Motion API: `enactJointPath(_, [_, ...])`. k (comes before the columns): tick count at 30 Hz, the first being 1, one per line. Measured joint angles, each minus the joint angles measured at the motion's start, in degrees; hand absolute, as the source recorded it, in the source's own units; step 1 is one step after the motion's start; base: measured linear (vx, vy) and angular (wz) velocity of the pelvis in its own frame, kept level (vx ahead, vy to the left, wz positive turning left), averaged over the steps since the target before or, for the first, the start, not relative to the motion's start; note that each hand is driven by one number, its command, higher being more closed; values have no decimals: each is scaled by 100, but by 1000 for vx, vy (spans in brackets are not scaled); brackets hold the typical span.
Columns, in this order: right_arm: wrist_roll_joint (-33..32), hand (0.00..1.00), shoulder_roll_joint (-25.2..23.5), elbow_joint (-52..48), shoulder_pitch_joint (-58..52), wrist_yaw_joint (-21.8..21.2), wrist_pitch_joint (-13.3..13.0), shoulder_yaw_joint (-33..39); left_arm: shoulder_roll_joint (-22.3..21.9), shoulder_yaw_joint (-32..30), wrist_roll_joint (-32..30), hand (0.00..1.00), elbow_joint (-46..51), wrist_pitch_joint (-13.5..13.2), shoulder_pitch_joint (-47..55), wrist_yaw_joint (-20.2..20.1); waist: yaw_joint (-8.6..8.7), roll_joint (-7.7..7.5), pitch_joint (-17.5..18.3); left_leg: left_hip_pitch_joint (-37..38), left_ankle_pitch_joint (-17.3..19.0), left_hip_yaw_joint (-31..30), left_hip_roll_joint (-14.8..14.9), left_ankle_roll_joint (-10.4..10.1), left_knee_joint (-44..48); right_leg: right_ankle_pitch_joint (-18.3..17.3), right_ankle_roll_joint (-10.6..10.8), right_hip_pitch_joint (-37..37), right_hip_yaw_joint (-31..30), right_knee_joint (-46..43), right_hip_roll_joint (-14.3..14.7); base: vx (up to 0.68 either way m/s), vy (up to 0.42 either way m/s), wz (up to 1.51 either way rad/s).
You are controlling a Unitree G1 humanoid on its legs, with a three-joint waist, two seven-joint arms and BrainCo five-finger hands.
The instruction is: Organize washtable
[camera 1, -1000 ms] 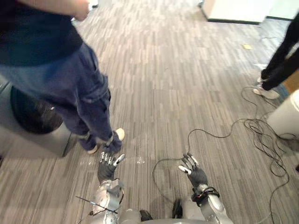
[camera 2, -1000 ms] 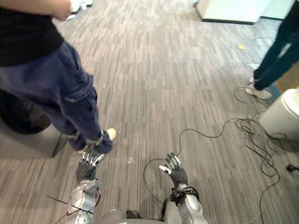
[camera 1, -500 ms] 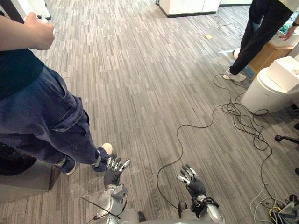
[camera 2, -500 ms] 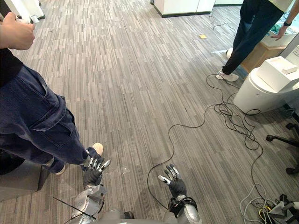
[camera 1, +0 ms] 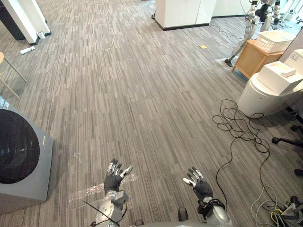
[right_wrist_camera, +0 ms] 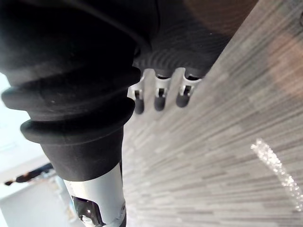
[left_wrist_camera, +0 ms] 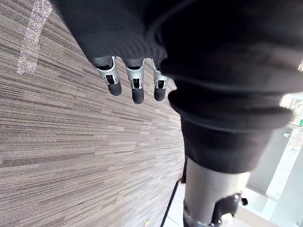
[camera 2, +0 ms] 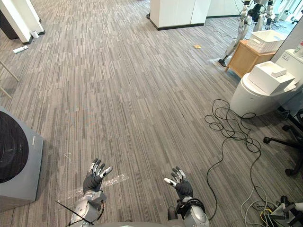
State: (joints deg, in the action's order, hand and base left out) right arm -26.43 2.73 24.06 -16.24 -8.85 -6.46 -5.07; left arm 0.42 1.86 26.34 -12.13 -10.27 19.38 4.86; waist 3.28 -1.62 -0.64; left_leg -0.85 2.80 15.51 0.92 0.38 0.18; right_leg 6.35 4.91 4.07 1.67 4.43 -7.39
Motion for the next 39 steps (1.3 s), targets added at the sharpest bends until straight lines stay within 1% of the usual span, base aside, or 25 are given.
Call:
enactJointPath(2, [-32, 0, 3, 129, -20, 26, -1, 40, 16, -14, -5, 0, -222, -2, -24, -83, -95, -1, 1, 32, -26, -12, 7, -6, -44, 1, 1, -14, 47, 0, 5, -35, -39, 5])
enactJointPath(4, [-68, 0, 6, 253, -32, 117, -1, 110, 21, -4, -70, 0, -469, -4, -24, -109, -111, 7, -1, 67, -32, -18, 11, -15, -57, 1, 2, -50, 113, 0, 4, -41, -38, 3])
enactJointPath(8, [15, 0, 8, 497, -68, 370, -4, 313, 53, 25, -468, 0, -1079, 1, -24, -118, -113, -30, -21, 135, -61, 46, 15, -37, -142, 8, 8, -47, 129, -8, 5, -59, -35, -6])
enactJointPath(10, [22, 0, 6, 506, -107, 422, -4, 376, 84, 32, -538, 0, -1199, 6, -23, -118, -112, -56, -29, 127, -57, 161, 65, -43, -142, 14, 11, 6, 88, -21, 13, -71, -48, -22])
enactJointPath(13, [66, 0, 4, 669, -68, 520, -4, 490, 125, 28, -677, 0, -1400, 6, -64, -117, -111, -95, -54, 76, -26, 376, 104, -79, -124, 4, -41, 159, -11, -36, 34, -64, -45, -28])
enactJointPath(15, [66, 0, 3, 808, 15, 520, -6, 551, 165, 28, -677, 0, -1672, 10, -173, -118, -104, -95, -105, 46, -1, 448, 119, -83, -97, 4, -43, 224, -10, -65, 36, -39, -36, -23])
enactJointPath(17, [66, 0, -1, 1176, 185, 543, 0, 766, 169, 21, -693, 0, -2158, 79, -430, -107, -100, -70, -255, -74, 131, 525, 175, -99, 141, -24, -87, 300, -13, -146, 46, -38, -34, -14])
enactJointPath(22, [66, 0, -4, 1339, 266, 700, 7, 973, 204, 11, -699, 0, -2269, 103, -544, -100, -102, -54, -350, -321, 264, 560, 230, -129, 317, -52, -123, 516, -36, -186, 91, 23, -27, -7])
enactJointPath(23, [66, 0, -13, 1337, 327, 742, 5, 970, 210, 9, -693, 0, -2185, 101, -547, -101, -101, -49, -411, -337, 349, 597, 290, -157, 410, -116, -183, 529, -53, -289, 133, 98, -16, -18])
enactJointPath(24, [66, 0, -13, 1324, 354, 742, 1, 967, 214, 17, -690, 0, -2088, 101, -548, -102, -100, -49, -457, -337, 429, 625, 316, -165, 476, -194, -152, 558, -59, -391, 149, 96, -10, -19])
enactJointPath(25, [65, 0, -10, 1310, 365, 741, -1, 967, 213, 27, -687, 0, -2008, 100, -550, -106, -105, -46, -480, -343, 474, 651, 329, -179, 520, -273, -174, 629, -69, -529, 164, 85, -11, -18])
enactJointPath(26, [59, 0, -12, 1258, 389, 737, -28, 957, 215, 38, -685, 0, -1757, 97, -541, -124, -102, -38, -558, -372, 647, 677, 419, -211, 658, -489, -216, 840, -31, -1039, 199, 73, -5, -23])
enactJointPath(28, [57, 0, -18, 1257, 463, 737, -72, 915, 224, 56, -684, 0, -1580, 88, -522, -122, -110, -25, -626, -313, 774, 742, 522, -207, 663, -593, -247, 1153, 189, -1687, 212, 124, -13, -42])
enactJointPath(29, [55, 0, -20, 1075, 448, 736, -107, 913, 286, 191, -684, 0, -1466, 89, -586, -127, -70, 45, -853, -85, 844, 780, 639, -171, 607, -600, -245, 1474, 470, -2593, 222, 149, 4, -38])
enactJointPath(30, [55, 0, -30, 963, 403, 728, -135, 912, 316, 328, -684, 0, -1392, 85, -655, -144, -15, 79, -997, 55, 881, 776, 687, -161, 599, -787, -285, 1779, 709, -3212, 206, 136, 22, -17])
enactJointPath(31, [50, 0, -44, 907, 331, 720, -145, 909, 365, 427, -685, 0, -1393, 84, -670, -171, 44, 147, -1049, 83, 929, 772, 725, -172, 609, -973, -347, 1883, 800, -3214, 202, 201, 11, 4])
enactJointPath(32, [48, 0, -61, 815, 232, 701, -182, 856, 453, 553, -686, 0, -1391, 83, -707, -243, 86, 93, -1069, 150, 1036, 745, 748, -225, 632, -1048, -348, 2030, 889, -2868, 200, 248, 2, 12])
enactJointPath(33, [49, 0, -77, 817, 191, 672, -188, 850, 470, 587, -685, 0, -1394, 83, -709, -251, 111, 49, -1079, 191, 1094, 712, 745, -259, 634, -1027, -330, 2082, 924, -2606, 192, 304, -18, 27])
enactJointPath(34, [53, 0, -118, 816, 105, 636, -197, 864, 507, 714, -687, 0, -1400, 82, -764, -268, 182, -6, -1091, 268, 1209, 619, 742, -334, 641, -856, -229, 2215, 930, -2030, 156, 360, -76, 42])
enactJointPath(35, [57, 0, -122, 819, 47, 621, -196, 850, 498, 768, -689, 0, -1430, 85, -792, -325, 242, -8, -1116, 414, 1315, 505, 746, -396, 625, -601, -105, 2335, 940, -1538, 90, 397, -97, 47])
enactJointPath(37, [69, 0, -115, 816, 12, 619, -195, 848, 472, 861, -697, 0, -1445, 85, -822, -370, 256, 34, -1148, 711, 1436, 434, 803, -550, 571, -389, -26, 2437, 941, -1200, 45, 707, -202, 57])
enactJointPath(38, [194, 0, -123, 745, -65, 616, -196, 773, 456, 914, -736, 0, -1448, 73, -748, -396, 268, 50, -1103, 1062, 1536, 338, 899, -766, 719, -403, -119, 2529, 893, -1460, 6, 772, -234, 73])
enactJointPath(39, [260, 0, -100, 725, -118, 600, -198, 737, 434, 909, -734, 0, -1482, 78, -748, -405, 262, 45, -1092, 1043, 1580, 270, 948, -840, 1001, -40, -310, 2548, 777, -1746, 24, 668, -262, 75])
